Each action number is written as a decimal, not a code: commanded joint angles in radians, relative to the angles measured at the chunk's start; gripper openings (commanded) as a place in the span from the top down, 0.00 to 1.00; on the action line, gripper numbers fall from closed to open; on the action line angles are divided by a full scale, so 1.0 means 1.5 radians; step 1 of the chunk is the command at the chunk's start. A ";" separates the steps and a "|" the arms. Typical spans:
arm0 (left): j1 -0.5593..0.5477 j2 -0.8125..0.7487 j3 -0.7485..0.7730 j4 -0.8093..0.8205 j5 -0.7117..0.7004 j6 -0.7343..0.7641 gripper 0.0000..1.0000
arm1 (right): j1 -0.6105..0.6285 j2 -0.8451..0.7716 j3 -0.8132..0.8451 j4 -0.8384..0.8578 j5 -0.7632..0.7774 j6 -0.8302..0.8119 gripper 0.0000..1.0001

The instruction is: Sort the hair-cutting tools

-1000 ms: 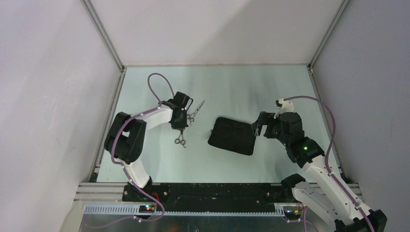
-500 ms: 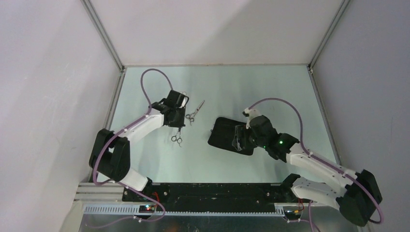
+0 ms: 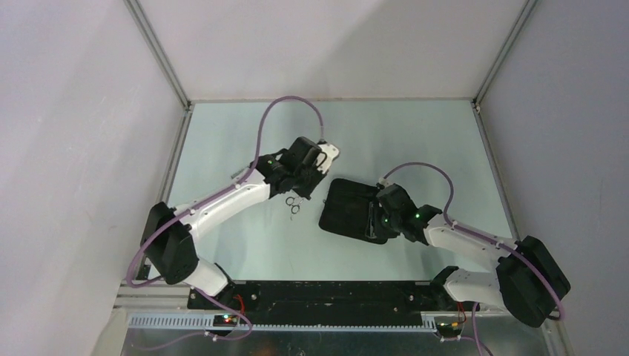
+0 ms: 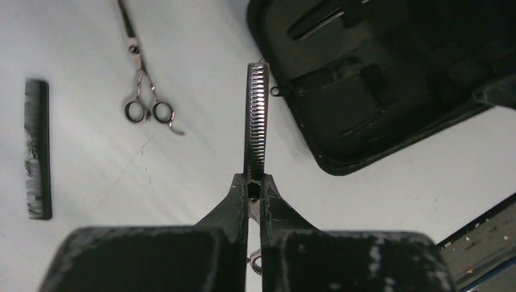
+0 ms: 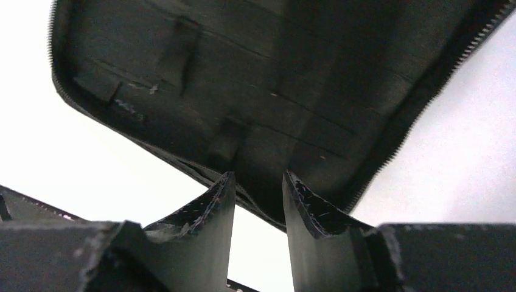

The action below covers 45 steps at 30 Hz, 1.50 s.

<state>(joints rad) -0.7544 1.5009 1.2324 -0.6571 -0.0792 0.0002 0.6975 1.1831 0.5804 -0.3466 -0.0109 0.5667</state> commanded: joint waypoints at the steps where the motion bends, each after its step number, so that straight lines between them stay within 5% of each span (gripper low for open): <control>1: -0.045 0.027 0.047 -0.031 0.039 0.103 1.00 | -0.034 0.001 -0.023 -0.015 -0.009 0.051 0.61; 18: -0.172 0.205 0.122 -0.126 -0.014 0.213 1.00 | -0.102 0.025 -0.066 0.007 -0.008 0.108 0.59; 33: -0.175 0.345 0.229 -0.191 -0.022 0.244 1.00 | -0.110 0.011 -0.066 -0.007 0.004 0.103 0.60; 45: -0.176 0.349 0.204 -0.224 0.027 0.250 1.00 | -0.120 -0.013 -0.066 -0.022 0.027 0.100 0.60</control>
<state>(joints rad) -1.0134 2.0403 1.5455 -0.9554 -0.0719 0.3496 0.5259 1.1755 0.5037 -0.3412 -0.0429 0.7254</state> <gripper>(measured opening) 0.036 0.399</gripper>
